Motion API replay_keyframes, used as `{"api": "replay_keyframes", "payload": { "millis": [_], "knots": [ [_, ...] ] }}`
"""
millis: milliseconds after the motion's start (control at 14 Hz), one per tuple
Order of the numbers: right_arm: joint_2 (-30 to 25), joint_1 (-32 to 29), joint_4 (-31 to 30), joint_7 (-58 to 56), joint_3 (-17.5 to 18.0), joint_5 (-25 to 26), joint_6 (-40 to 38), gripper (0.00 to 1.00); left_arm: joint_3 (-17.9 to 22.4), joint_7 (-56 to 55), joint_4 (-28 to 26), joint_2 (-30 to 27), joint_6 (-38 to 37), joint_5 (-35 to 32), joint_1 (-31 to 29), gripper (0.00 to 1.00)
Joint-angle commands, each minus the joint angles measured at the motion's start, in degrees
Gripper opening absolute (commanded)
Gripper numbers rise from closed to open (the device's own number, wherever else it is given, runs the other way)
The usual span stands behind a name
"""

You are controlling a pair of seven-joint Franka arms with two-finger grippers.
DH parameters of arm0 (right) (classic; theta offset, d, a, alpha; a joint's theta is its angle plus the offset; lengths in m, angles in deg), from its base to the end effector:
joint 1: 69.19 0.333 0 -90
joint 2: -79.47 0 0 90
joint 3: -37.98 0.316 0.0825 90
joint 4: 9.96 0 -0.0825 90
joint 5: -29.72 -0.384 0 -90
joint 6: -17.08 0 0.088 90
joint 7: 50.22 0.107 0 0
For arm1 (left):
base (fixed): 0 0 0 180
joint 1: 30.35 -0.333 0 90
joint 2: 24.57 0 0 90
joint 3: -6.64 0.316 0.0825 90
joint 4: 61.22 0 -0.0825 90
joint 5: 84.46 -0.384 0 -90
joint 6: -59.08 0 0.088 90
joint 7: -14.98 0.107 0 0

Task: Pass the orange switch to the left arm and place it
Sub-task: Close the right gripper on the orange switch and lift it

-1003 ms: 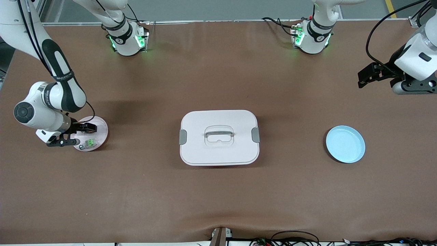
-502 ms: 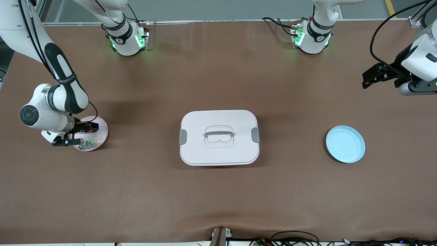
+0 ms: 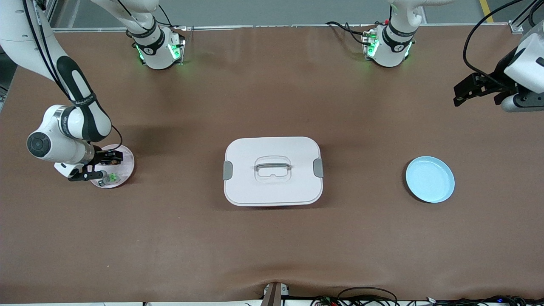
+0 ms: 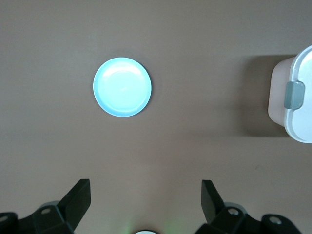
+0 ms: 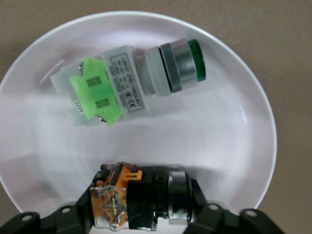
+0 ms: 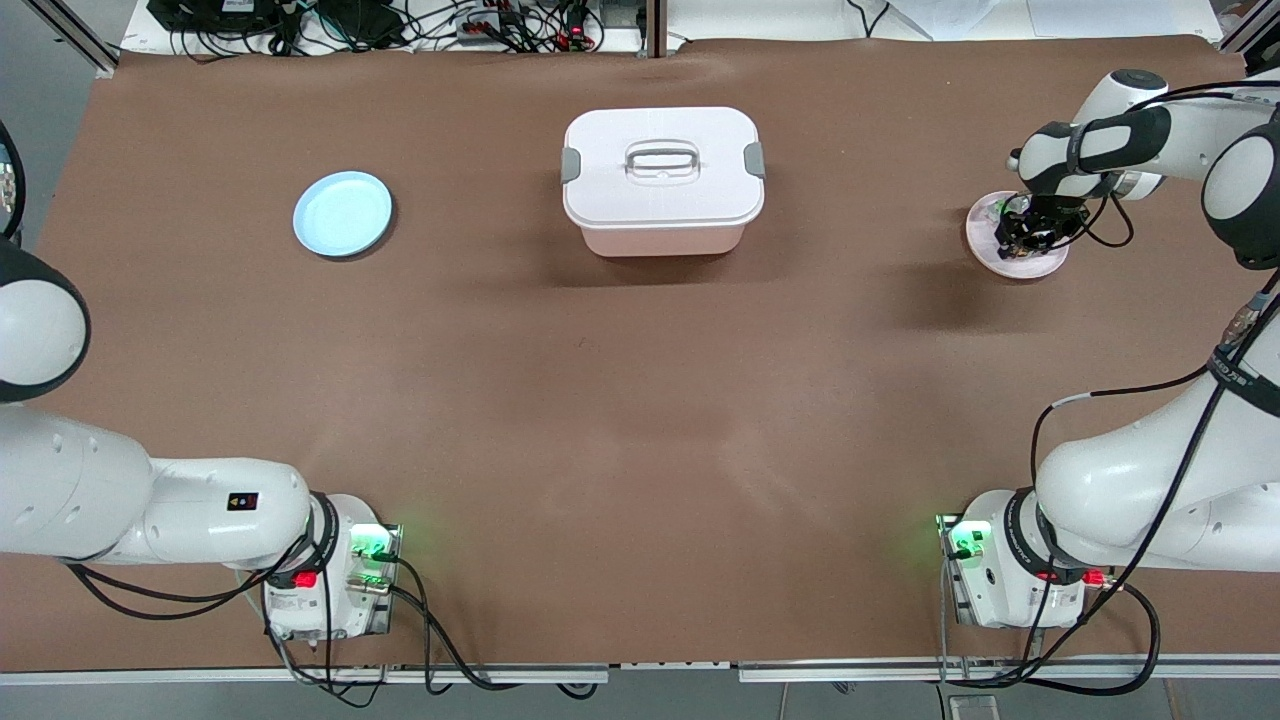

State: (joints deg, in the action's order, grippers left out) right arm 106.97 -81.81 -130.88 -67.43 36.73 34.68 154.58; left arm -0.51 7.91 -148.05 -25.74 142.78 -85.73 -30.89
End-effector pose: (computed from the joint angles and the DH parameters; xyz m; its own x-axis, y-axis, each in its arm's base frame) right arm 0.5402 -0.1343 0.1696 0.9717 0.1267 -0.1992 0.1285 -0.9917 -0.0038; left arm 0.5337 -0.0601 0.6519 0.9995 0.0106 -0.0310 0.0097 -0.9995 -0.0287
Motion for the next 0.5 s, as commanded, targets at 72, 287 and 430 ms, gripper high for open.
{"api": "replay_keyframes", "payload": {
  "millis": [72, 287, 430],
  "knots": [
    [0.01, -1.18, 0.07, -2.03, 0.81, 1.1, -0.13, 0.21, 0.11, -0.23, 0.17, -2.6, -1.6, -0.04, -0.61, 1.0],
    [-0.69, -1.53, 1.47, -3.61, 0.89, 1.1, -4.05, 0.2, 0.29, -0.23, 0.26, -2.78, -4.75, -0.04, -0.61, 1.0],
    [-1.22, -1.53, 5.59, -3.35, 0.98, 1.02, -13.26, 0.21, 0.38, -0.49, 0.35, -3.05, -5.12, -0.04, -0.52, 1.0]
  ]
}}
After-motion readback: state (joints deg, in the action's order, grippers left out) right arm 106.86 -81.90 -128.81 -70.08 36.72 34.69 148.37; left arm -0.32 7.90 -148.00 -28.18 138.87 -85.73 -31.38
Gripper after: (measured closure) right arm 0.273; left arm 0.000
